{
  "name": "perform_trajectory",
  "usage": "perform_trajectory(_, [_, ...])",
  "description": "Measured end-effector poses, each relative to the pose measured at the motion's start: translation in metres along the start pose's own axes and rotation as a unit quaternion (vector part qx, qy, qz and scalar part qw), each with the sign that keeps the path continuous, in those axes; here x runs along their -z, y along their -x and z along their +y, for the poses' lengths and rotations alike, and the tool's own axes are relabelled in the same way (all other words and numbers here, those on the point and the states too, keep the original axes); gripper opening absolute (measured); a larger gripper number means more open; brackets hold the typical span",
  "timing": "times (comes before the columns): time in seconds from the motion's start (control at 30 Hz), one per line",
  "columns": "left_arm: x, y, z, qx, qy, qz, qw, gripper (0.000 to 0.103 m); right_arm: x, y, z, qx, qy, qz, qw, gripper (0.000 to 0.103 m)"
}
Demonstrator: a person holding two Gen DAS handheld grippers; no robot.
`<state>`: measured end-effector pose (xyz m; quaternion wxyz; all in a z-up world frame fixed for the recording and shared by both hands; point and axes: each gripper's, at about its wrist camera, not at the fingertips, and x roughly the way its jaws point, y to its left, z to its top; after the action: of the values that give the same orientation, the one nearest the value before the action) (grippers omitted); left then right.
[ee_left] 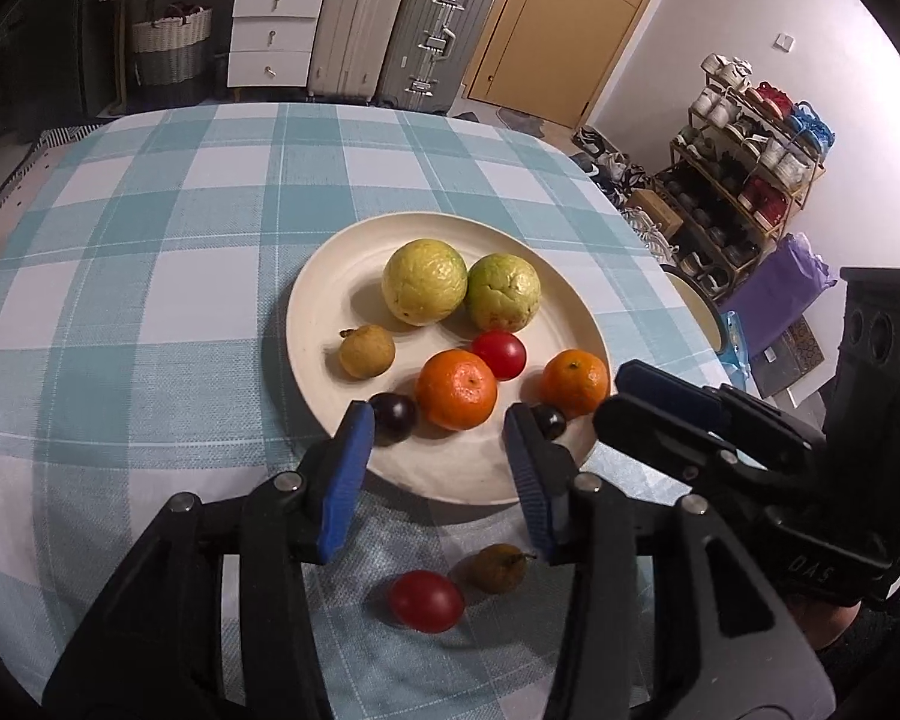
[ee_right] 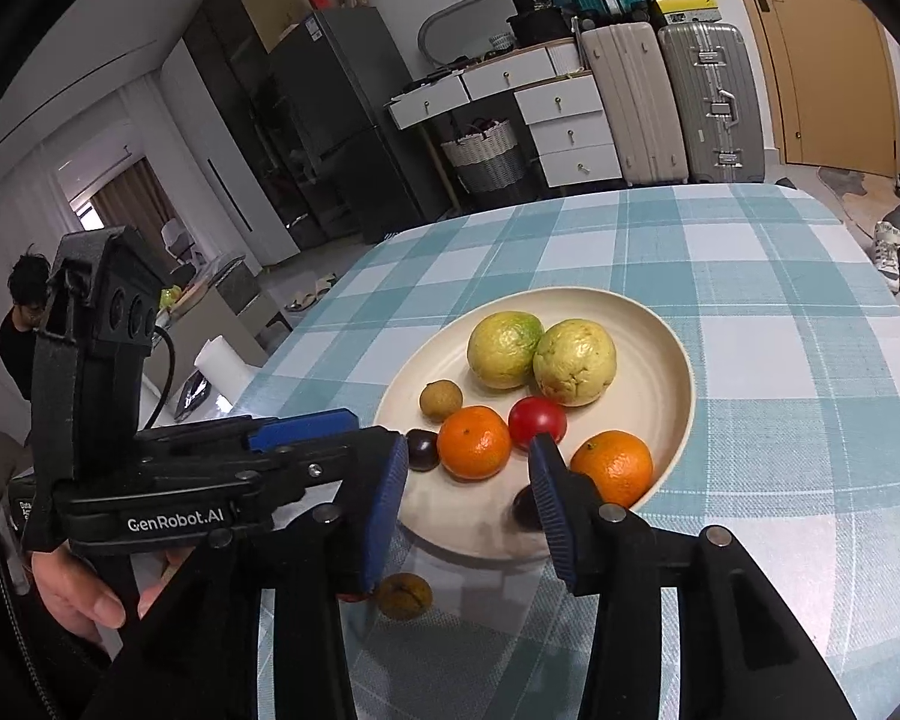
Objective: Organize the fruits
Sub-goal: 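Place both dark plums on the cream plate and open both grippers, then move both tools back toward the red tomato and brown fruit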
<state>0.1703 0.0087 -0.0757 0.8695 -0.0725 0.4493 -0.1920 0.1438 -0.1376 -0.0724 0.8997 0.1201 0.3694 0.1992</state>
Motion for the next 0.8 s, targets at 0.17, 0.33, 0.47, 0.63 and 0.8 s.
perform_trajectory(0.17, [0.005,0.011,0.000,-0.008,0.000,-0.008,0.9999,0.042,0.003,0.008,0.003,0.005,-0.001,-0.009,1.000,0.046])
perform_trajectory(0.33, [0.014,0.022,0.001,-0.030,0.000,-0.011,0.9995,0.042,0.007,0.014,0.007,0.004,-0.003,-0.014,1.000,0.060])
perform_trajectory(0.47, [0.022,0.032,-0.001,-0.040,-0.003,-0.016,0.9991,0.047,0.011,0.023,0.011,0.000,-0.005,-0.025,1.000,0.076])
perform_trajectory(0.63, [0.033,0.044,-0.001,-0.052,-0.002,-0.018,0.9985,0.053,0.015,0.032,0.018,0.006,0.000,-0.033,0.999,0.085])
perform_trajectory(0.8, [0.044,0.055,-0.001,-0.069,0.003,-0.028,0.9972,0.078,0.021,0.041,0.025,0.009,0.002,-0.044,0.999,0.088])
